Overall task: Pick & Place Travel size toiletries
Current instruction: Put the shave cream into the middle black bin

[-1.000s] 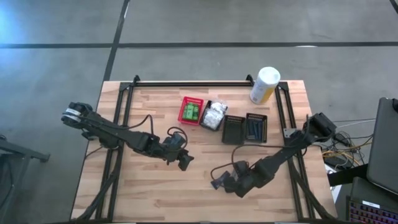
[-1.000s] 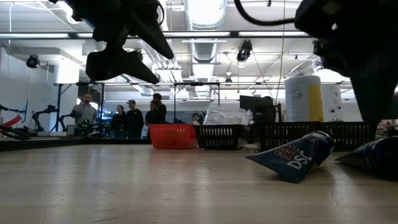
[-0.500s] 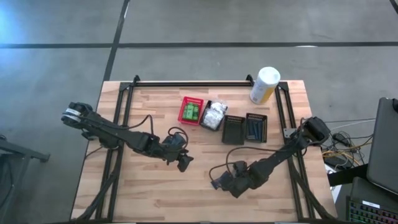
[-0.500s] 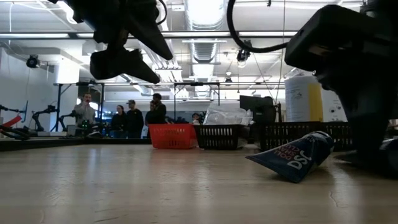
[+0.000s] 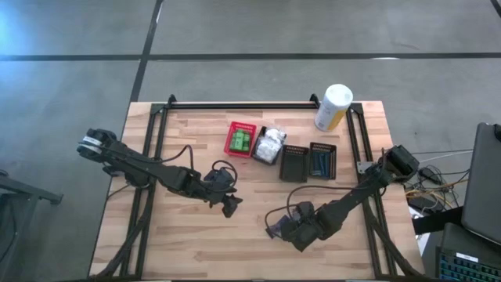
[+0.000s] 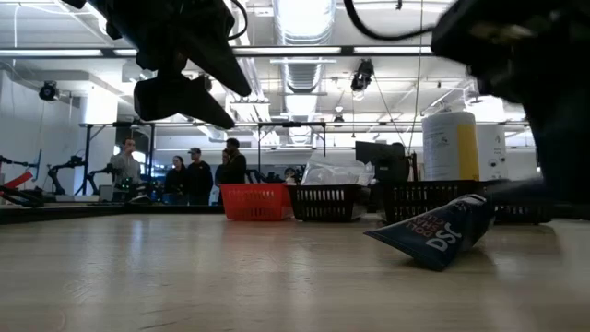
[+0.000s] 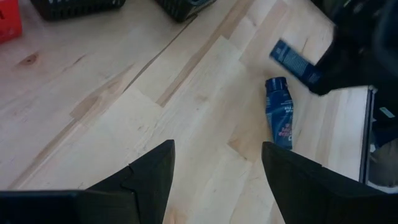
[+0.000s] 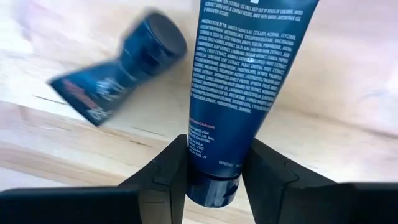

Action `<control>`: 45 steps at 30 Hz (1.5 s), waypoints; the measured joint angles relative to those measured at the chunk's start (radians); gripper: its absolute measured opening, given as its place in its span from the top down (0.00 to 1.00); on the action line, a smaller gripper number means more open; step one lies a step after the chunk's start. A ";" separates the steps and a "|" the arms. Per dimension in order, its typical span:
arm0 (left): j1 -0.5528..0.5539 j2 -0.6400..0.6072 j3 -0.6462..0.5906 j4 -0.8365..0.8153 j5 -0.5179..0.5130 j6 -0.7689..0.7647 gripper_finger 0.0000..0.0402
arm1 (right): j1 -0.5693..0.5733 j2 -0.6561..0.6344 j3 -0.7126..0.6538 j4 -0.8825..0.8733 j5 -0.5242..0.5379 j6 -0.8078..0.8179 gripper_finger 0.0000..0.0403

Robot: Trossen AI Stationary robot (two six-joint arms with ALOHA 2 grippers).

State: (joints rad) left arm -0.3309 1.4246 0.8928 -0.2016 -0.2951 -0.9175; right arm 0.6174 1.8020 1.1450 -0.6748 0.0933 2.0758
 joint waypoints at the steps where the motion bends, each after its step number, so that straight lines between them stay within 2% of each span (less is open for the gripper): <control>1: 0.000 0.000 0.000 0.001 0.001 0.000 0.39 | 0.000 -0.008 0.018 -0.038 0.013 -0.005 0.72; 5: 0.000 0.000 0.002 0.011 0.002 -0.010 0.39 | -0.022 -0.069 0.077 -0.186 0.067 -0.061 0.72; 8: 0.000 0.000 0.002 0.019 0.003 -0.029 0.39 | -0.087 -0.148 0.077 -0.242 0.107 -0.132 0.71; 11: 0.000 0.000 0.002 0.024 0.007 -0.050 0.39 | -0.195 -0.239 0.021 -0.222 0.108 -0.246 0.71; 18: -0.015 0.000 0.002 0.027 0.008 -0.093 0.39 | -0.512 -0.427 -0.165 -0.051 0.021 -0.521 0.70; 22: -0.021 0.000 0.002 0.028 0.008 -0.109 0.39 | -0.629 -0.455 -0.210 -0.001 -0.031 -0.614 0.70; 28: -0.022 0.000 0.003 0.030 0.008 -0.131 0.39 | -0.738 -0.399 -0.224 0.013 -0.046 -0.701 0.68; 33: -0.023 -0.001 0.003 0.030 0.008 -0.146 0.39 | -0.786 -0.332 -0.219 0.024 -0.096 -0.730 0.60; 38: -0.025 -0.001 0.003 0.030 0.007 -0.157 0.39 | -0.776 -0.292 -0.216 0.031 -0.106 -0.738 0.52; 42: -0.027 -0.001 0.003 0.030 0.007 -0.159 0.39 | -0.732 -0.309 -0.213 0.028 -0.085 -0.757 0.48; 45: -0.030 -0.001 0.003 0.030 0.007 -0.161 0.39 | -0.653 -0.351 -0.190 0.030 -0.046 -0.815 0.46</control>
State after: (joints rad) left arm -0.3610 1.4239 0.8959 -0.1715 -0.2878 -1.0782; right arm -0.0353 1.4514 0.9550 -0.6453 0.0473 1.2610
